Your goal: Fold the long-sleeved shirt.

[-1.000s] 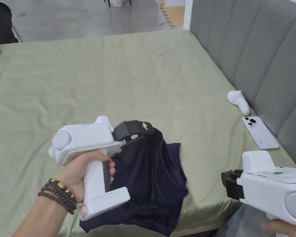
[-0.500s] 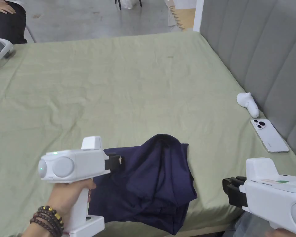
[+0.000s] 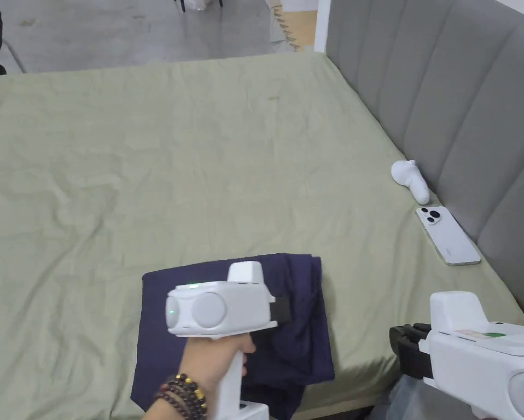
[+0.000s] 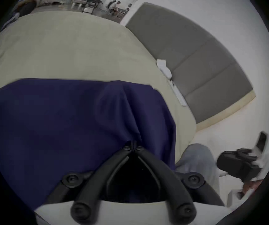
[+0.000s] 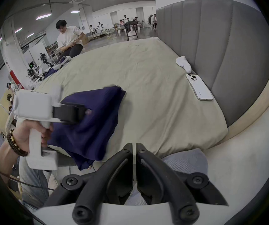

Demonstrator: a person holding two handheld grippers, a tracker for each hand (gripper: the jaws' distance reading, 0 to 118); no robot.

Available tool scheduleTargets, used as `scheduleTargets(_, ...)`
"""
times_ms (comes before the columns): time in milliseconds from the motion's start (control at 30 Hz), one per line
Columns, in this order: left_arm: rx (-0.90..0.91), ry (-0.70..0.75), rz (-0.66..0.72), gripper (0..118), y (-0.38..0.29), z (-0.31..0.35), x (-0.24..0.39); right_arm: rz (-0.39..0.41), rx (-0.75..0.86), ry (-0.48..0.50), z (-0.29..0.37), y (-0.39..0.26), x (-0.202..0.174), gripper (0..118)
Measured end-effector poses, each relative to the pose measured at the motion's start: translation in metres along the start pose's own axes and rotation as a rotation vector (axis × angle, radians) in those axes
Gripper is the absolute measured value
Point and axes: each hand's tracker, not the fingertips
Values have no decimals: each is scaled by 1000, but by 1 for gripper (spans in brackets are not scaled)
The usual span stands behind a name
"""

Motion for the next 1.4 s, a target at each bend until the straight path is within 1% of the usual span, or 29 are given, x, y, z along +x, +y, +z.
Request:
scheduleTargets(67,-35,22,-2,5,-5,-23,9,-11,-2,-1,1,-1,2,2)
scheduleTargets(133,-14,-43,41,5,-4,-32,11,-10,-9,-8,2,-2,3,2)
scheduleTargets(167,-21,-37,71,5,-2,-33,10,-9,-14,-12,1,-3,3,2)
scheduleTargets(233,-21,-43,81,5,2,-27,6,-8,-20,-7,-2,-1,1,2)
scheduleTargets(300,1,-54,94,5,6,-4,0,-8,-22,22,-10,5,-4,2)
scheduleTargets(367,63,-81,92,5,10,27,-9,-4,-16,76,-22,15,-14,2)
scheduleTargets(467,177,-81,104,5,9,88,-31,7,-11,192,-50,38,-36,2)
scheduleTargets(533,238,-64,133,5,5,123,-49,-11,-32,271,-79,50,-46,5)
scheduleTargets(633,287,-18,207,5,-7,163,-82,-52,-121,346,-129,58,-51,5)
scheduleTargets(700,305,-2,253,5,-17,181,-103,-71,-178,303,-159,54,-47,4)
scheduleTargets(733,316,5,280,8,-24,189,-113,-76,-211,242,-170,50,-43,3)
scheduleTargets(767,330,14,310,18,-31,196,-123,-81,-224,224,-178,45,-36,2)
scheduleTargets(800,337,27,344,35,-37,201,-132,-143,-199,310,-180,41,-29,2)
scheduleTargets(833,340,34,372,71,-42,203,-139,-205,-184,348,-178,40,-24,2)
scheduleTargets(867,331,46,398,94,-47,204,-148,-252,-200,346,-175,40,-19,2)
scheduleTargets(900,323,47,427,108,-52,202,-156,-233,-195,337,-175,40,-19,2)
scheduleTargets(933,328,28,451,111,-55,201,-163,-224,-194,334,-173,39,-19,0)
scheduleTargets(1000,313,-75,515,110,-57,189,-177,-184,-185,320,-172,39,-24,0)
scheduleTargets(1100,259,-200,595,110,-54,158,-187,-157,-190,296,-172,43,-33,0)
scheduleTargets(1200,203,-240,604,108,-44,119,-183,-148,-189,285,-171,42,-35,0)
scheduleTargets(1233,188,-251,614,98,-41,106,-178,-149,-187,283,-171,42,-36,0)
scheduleTargets(1267,176,-260,630,82,-38,94,-172,-152,-183,282,-170,42,-36,0)
scheduleTargets(1300,177,-250,628,58,-33,86,-165,-159,-180,278,-169,41,-36,0)
scheduleTargets(1333,157,-188,606,36,-29,84,-158,-167,-179,274,-169,40,-36,0)
scheduleTargets(1367,134,-111,542,36,-27,82,-152,-161,-174,271,-168,40,-38,0)
scheduleTargets(1400,129,-83,490,36,-24,83,-147,-153,-174,261,-166,41,-40,0)
